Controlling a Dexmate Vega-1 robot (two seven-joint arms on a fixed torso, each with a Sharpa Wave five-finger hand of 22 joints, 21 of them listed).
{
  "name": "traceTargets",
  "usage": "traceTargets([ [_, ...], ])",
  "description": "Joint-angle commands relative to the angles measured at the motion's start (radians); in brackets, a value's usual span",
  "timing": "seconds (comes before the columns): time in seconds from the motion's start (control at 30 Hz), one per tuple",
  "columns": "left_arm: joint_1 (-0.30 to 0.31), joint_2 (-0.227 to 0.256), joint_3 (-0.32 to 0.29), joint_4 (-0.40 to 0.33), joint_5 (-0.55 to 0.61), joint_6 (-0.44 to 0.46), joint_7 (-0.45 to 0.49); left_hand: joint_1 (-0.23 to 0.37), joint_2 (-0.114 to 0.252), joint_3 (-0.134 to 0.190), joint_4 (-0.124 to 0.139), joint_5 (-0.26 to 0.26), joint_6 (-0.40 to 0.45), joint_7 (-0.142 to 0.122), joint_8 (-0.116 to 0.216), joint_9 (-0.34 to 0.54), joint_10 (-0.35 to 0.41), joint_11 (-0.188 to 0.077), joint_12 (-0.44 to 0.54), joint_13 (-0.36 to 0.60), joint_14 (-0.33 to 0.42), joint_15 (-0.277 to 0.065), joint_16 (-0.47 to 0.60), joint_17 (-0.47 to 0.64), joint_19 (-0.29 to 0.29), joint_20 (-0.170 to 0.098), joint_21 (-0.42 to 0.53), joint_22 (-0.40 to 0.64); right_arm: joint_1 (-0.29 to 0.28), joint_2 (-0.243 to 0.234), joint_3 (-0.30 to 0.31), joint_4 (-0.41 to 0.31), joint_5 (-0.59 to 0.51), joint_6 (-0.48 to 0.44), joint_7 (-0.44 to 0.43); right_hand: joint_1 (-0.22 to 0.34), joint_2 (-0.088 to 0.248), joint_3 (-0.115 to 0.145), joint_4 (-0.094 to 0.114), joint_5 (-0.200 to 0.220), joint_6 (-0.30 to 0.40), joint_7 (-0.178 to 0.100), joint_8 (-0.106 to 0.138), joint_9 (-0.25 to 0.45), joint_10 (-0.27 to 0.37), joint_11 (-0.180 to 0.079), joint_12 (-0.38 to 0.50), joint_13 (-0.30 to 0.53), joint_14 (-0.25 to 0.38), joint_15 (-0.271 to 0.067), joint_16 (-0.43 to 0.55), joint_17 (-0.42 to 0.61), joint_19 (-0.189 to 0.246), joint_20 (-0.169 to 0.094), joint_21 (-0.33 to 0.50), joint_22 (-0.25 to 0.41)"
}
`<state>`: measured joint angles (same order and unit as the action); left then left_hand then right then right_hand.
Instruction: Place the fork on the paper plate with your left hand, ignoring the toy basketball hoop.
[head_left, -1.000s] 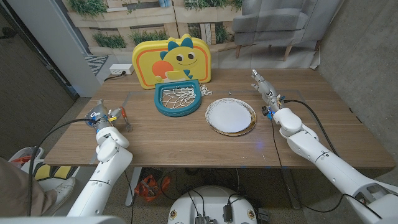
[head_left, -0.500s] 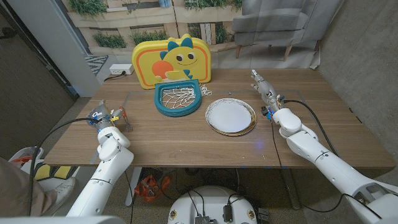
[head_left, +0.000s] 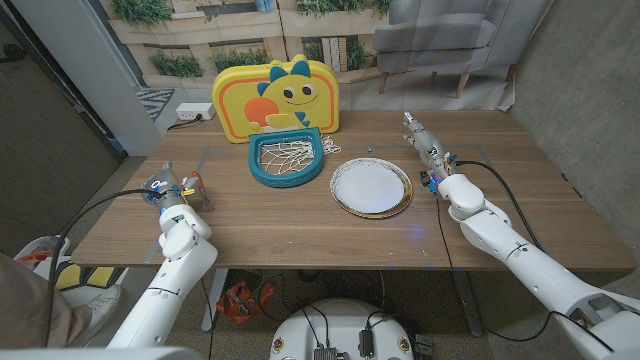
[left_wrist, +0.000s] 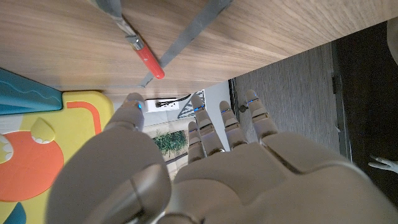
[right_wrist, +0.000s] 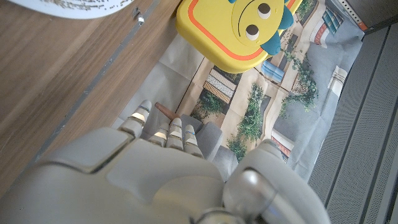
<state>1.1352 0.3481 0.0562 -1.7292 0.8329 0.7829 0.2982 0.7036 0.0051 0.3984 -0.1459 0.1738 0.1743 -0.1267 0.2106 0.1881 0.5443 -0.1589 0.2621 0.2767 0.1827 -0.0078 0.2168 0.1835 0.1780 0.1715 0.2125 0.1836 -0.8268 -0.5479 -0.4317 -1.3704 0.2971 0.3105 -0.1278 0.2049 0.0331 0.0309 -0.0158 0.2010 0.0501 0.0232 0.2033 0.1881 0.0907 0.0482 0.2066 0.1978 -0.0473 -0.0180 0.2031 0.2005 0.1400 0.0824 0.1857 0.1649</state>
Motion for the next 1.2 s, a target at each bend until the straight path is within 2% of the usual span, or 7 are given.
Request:
traceTargets([
  [0.03, -0.008, 0.001, 0.018, 0.016, 0.013, 0.014, -0.002, 0.006, 0.005, -0.002, -0.004, 0.005, 0.004, 0.002, 0.001, 0.004, 0.007, 0.003, -0.002, 0.003, 0.007, 0.002, -0.007, 0.002, 0.007, 0.002, -0.005, 0.002, 0.001, 0.0, -0.001, 0.001, 0.001, -0.001, 0.003, 0.005, -0.001, 0.005, -0.006, 0.001, 0.008, -0.001, -0.002, 0.005, 0.008, -0.005, -0.002, 0.003, 0.004, -0.002, 0.001, 0.0, 0.005, 0.0, 0.002, 0.005],
  [0.8, -0.032, -0.005, 0.049, 0.04, 0.03, 0.045, -0.007, 0.007, 0.005, -0.014, 0.0, 0.005, 0.003, 0.0, -0.004, 0.004, 0.007, 0.003, -0.008, 0.007, 0.008, 0.001, -0.007, 0.002, 0.007, 0.0, -0.005, 0.002, 0.001, -0.001, 0.001, -0.001, 0.002, -0.003, 0.004, 0.005, 0.0, 0.006, -0.009, 0.001, 0.007, 0.0, -0.003, 0.005, 0.008, -0.006, -0.002, 0.003, 0.004, -0.002, 0.001, 0.001, 0.007, 0.001, 0.003, 0.005],
  [1.0, -0.031, -0.01, 0.049, 0.046, 0.025, 0.044, 0.0, 0.007, 0.014, -0.016, 0.003, 0.006, 0.0, 0.008, -0.006, 0.005, 0.008, 0.01, -0.009, 0.008, 0.006, 0.007, -0.008, 0.003, 0.007, 0.005, -0.005, 0.002, 0.0, -0.004, 0.001, -0.005, 0.002, -0.006, 0.006, 0.005, 0.0, 0.005, -0.009, 0.0, 0.007, 0.0, -0.003, 0.005, 0.008, -0.006, -0.002, 0.003, 0.004, -0.003, 0.001, 0.001, 0.007, 0.001, 0.003, 0.005],
  [1.2, -0.033, -0.014, 0.05, 0.053, 0.021, 0.044, 0.007, 0.009, 0.017, -0.018, 0.004, 0.005, 0.008, 0.004, -0.003, 0.005, 0.02, 0.013, -0.006, 0.009, 0.011, 0.001, -0.007, 0.003, 0.01, 0.001, -0.004, 0.002, 0.0, -0.007, 0.001, -0.01, 0.003, -0.011, 0.008, 0.005, 0.0, 0.005, -0.01, 0.0, 0.007, 0.0, -0.003, 0.005, 0.007, -0.006, -0.002, 0.003, 0.004, -0.002, 0.001, 0.001, 0.007, 0.002, 0.003, 0.005],
])
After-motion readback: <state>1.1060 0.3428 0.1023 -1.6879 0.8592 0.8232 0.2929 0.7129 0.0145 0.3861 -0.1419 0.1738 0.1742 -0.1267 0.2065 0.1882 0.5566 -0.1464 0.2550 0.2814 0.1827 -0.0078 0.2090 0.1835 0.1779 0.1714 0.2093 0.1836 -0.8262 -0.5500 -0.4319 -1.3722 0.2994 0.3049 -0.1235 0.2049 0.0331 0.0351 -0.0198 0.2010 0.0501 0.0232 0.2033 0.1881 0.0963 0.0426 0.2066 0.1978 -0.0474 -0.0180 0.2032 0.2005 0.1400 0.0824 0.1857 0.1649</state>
